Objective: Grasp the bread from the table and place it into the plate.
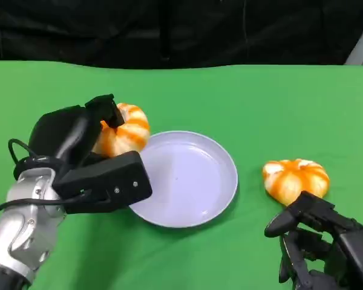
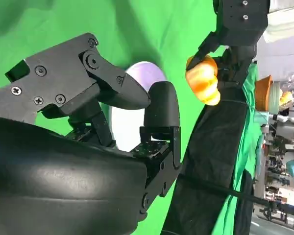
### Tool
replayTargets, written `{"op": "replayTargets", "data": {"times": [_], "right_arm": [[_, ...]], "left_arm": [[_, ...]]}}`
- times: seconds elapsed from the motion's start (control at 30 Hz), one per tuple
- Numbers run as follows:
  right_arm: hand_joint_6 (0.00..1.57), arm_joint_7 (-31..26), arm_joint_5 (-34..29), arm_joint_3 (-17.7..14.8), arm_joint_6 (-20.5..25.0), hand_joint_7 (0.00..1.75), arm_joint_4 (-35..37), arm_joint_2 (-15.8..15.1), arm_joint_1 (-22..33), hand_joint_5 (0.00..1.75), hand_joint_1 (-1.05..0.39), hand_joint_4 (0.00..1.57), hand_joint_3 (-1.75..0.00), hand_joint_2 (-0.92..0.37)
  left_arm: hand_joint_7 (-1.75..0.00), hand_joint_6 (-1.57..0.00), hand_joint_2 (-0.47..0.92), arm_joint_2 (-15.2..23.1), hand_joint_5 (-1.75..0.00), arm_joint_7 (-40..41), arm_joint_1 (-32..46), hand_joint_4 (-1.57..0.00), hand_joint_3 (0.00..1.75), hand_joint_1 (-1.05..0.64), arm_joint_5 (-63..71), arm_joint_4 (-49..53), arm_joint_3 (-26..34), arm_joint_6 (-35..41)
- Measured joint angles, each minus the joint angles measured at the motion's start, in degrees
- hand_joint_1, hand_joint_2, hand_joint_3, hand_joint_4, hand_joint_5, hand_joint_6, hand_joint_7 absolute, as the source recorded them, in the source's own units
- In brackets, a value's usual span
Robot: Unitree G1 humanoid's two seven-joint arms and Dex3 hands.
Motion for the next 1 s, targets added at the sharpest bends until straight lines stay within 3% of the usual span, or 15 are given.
{"op": "replayTargets", "data": {"times": [0.17,0.23,0.33,1.0], "right_arm": [[0.64,0.00,0.00,0.00,0.00,1.58,0.00,0.00,-0.01,1.75,-0.08,0.74,-1.05,-0.66],[0.64,-0.01,0.00,0.00,0.00,1.58,0.00,0.00,0.01,1.75,-0.08,0.73,-1.05,-0.66],[0.64,-0.02,0.00,0.01,0.00,1.57,-0.02,-0.01,-0.01,1.75,-0.08,0.73,-1.05,-0.66],[0.64,-0.04,0.00,0.06,0.00,1.57,-0.02,-0.01,0.05,1.75,-0.08,0.73,-1.04,-0.66]], "left_arm": [[-1.75,-0.56,0.86,0.00,-1.75,-0.09,0.13,-0.77,0.08,-0.07,0.05,0.00,0.02,0.08],[-1.47,-0.71,0.88,0.00,-1.75,-0.33,0.18,-0.80,0.22,-0.09,0.29,-0.13,-0.32,-0.10],[-1.39,-0.75,0.88,-0.80,-1.75,-0.62,1.44,-0.81,0.26,-0.09,1.12,-1.53,-3.34,-2.99],[-1.36,-0.77,0.86,-2.01,-1.75,-1.58,2.44,-0.81,0.30,-0.09,1.84,-1.77,-4.26,-4.65]]}}
